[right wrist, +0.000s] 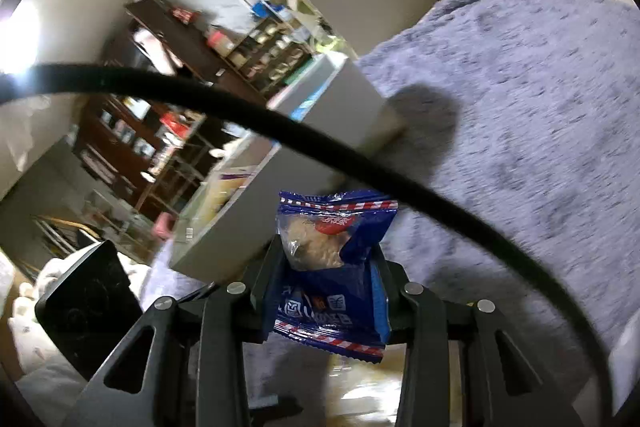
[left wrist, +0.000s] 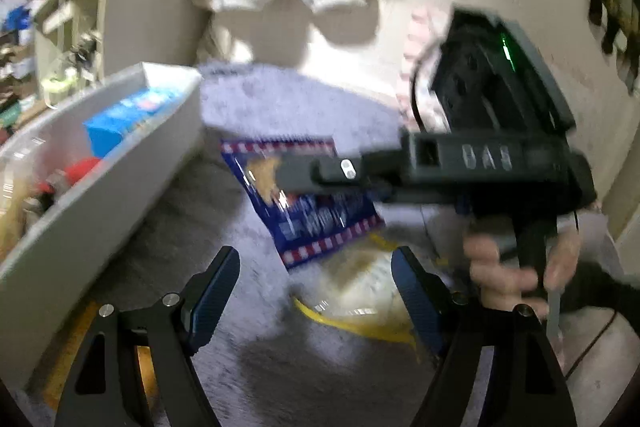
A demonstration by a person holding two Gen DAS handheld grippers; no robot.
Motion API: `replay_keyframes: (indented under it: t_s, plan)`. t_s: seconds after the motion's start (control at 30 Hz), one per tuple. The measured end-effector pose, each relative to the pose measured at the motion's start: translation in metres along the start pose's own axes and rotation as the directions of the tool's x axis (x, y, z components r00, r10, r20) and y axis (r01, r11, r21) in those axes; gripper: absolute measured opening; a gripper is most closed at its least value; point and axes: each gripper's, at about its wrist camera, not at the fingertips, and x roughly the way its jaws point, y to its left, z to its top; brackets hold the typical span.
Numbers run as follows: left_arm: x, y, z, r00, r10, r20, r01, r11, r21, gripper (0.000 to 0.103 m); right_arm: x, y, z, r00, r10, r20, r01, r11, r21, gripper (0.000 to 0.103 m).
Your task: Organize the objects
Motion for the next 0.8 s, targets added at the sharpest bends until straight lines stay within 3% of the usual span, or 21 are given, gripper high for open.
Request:
replay_keyframes:
  t_s: [0.1,0.13,0.3,0.37,0.4,0.43,0.53,0.67,0.73,0.8]
  plan:
    - [-0.016,0.015,0.006,0.998,0.004,0.069,0.003,0.995,-0.098,0.077,0.004,0.006,0.007,0.999,0.042,0.001,-0.042,0.999,-0.018,0.038]
    - [-0.020,0.019,0.008,0.997,-0.025,0.072,0.033,0.992,-0.121,0.074,0.007,0.008,0.007,0.999,0.049,-0.001,-0.049,0.998,-0.029,0.038]
    - [-0.030,0.022,0.022,0.994,0.003,0.109,0.013,0.989,-0.145,0.058,-0.004,0.023,0.019,0.992,0.127,0.028,-0.126,0.991,-0.035,0.039]
    - [-0.043,0.023,0.032,0.989,0.009,0.147,0.012,0.990,-0.143,0.046,-0.009,0.033,0.014,0.986,0.162,0.025,-0.161,0.986,-0.050,0.039]
    - [-0.045,0.022,0.036,0.989,0.025,0.148,-0.005,0.991,-0.134,0.037,-0.008,0.037,0.015,0.984,0.178,0.020,-0.176,0.983,-0.052,0.039]
    - [-0.048,0.021,0.041,0.987,0.063,0.147,-0.044,0.991,-0.128,0.034,-0.008,0.039,0.016,0.978,0.207,0.021,-0.205,0.978,-0.046,0.040]
    - [-0.054,0.031,0.050,0.981,0.137,0.136,-0.114,0.980,-0.163,0.034,0.002,0.051,0.025,0.974,0.225,0.004,-0.225,0.974,-0.040,0.042]
    - [-0.066,0.071,0.064,0.975,0.180,0.127,-0.139,0.949,-0.281,0.030,0.032,0.076,0.047,0.973,0.220,-0.067,-0.222,0.975,-0.023,0.044]
    - [-0.077,0.092,0.067,0.961,0.244,0.132,-0.188,0.923,-0.336,0.029,0.048,0.088,0.059,0.970,0.223,-0.092,-0.225,0.974,-0.009,0.049]
    - [-0.083,0.110,0.068,0.935,0.321,0.149,-0.250,0.899,-0.360,0.029,0.056,0.093,0.067,0.975,0.200,-0.097,-0.202,0.979,-0.009,0.051]
